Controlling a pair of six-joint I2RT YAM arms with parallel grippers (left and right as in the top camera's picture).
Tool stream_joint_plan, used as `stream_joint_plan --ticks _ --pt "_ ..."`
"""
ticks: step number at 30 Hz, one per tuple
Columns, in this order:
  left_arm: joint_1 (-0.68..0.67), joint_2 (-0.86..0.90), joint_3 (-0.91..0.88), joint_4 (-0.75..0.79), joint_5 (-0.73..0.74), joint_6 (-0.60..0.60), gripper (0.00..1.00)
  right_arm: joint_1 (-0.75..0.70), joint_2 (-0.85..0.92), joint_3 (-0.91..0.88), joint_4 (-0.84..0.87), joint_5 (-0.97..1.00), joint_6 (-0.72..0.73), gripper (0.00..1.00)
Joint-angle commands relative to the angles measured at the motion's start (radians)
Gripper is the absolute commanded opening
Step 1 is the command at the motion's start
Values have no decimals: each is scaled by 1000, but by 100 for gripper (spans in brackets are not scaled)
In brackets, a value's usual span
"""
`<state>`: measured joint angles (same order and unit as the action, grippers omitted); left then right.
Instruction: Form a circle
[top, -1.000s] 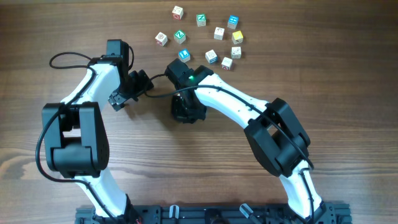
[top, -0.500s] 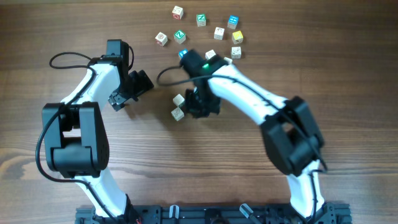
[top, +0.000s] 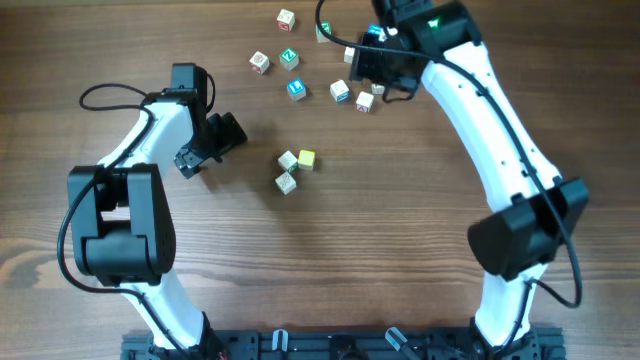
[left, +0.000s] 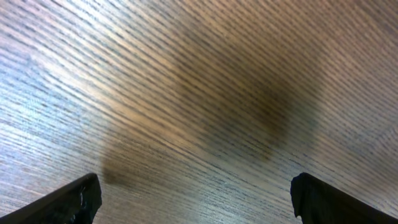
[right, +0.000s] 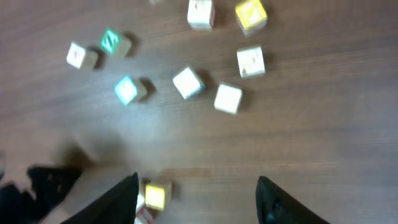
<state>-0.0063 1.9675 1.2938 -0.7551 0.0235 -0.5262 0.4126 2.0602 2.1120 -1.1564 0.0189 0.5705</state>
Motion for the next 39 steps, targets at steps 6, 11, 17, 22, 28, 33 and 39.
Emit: stream_joint_plan --ticks 6,11,17,22,28,33,39 --pt "3 11 -5 3 -10 -6 100 0 241 6 84 106 -1 71" --pt "3 11 -5 3 -10 -6 100 -29 379 6 133 91 35 69" --pt "3 11 -5 3 -10 -6 100 -31 411 6 196 79 35 58" --pt "3 11 -5 3 -10 -6 100 -31 411 6 192 78 35 44" --pt "3 11 -5 3 -10 -6 100 -31 411 6 175 78 35 34" --pt "3 11 -6 3 -10 -6 100 -31 381 9 134 78 31 16" --pt "3 11 -6 3 -10 -6 100 -30 188 9 5 65 31 19"
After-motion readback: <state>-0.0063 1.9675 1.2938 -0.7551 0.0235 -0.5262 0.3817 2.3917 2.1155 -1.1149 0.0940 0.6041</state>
